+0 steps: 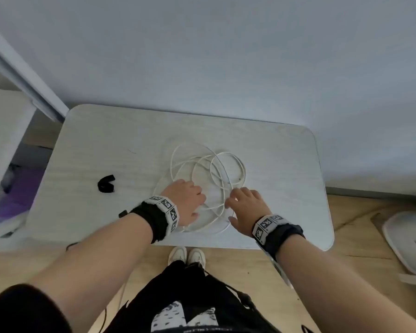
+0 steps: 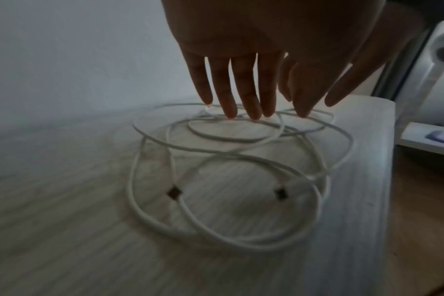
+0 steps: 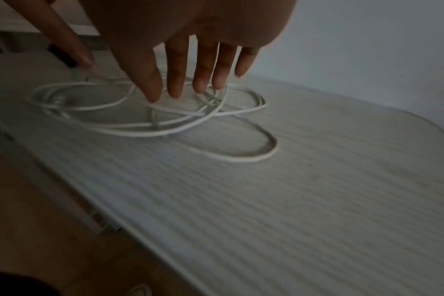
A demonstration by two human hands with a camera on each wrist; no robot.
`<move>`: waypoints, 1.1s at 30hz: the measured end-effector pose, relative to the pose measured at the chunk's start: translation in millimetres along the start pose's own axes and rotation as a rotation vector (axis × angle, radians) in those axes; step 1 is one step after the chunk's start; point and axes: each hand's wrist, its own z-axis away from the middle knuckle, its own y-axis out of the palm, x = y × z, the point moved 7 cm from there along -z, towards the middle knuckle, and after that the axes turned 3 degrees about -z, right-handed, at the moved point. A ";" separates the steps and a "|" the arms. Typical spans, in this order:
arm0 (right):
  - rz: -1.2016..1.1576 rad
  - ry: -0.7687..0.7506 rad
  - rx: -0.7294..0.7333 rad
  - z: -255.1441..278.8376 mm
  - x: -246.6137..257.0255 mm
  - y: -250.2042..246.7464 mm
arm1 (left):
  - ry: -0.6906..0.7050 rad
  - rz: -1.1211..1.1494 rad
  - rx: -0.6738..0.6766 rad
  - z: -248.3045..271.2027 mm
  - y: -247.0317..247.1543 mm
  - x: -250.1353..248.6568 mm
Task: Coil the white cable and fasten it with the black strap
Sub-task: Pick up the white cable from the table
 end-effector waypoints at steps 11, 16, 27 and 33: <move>0.119 -0.074 0.118 -2.1 26.7 41.6 | 0.078 0.000 0.144 -7.1 34.7 -50.1; 0.104 -0.068 0.083 -7.1 30.5 43.7 | 0.038 0.016 0.136 -12.4 41.2 -56.7; -0.287 0.177 -0.258 -26.7 -10.1 -68.0 | -0.182 0.813 -0.236 0.0 -62.8 26.5; -0.458 0.212 -0.522 -36.8 -22.8 -174.3 | -0.170 1.203 -0.574 24.8 -179.8 84.7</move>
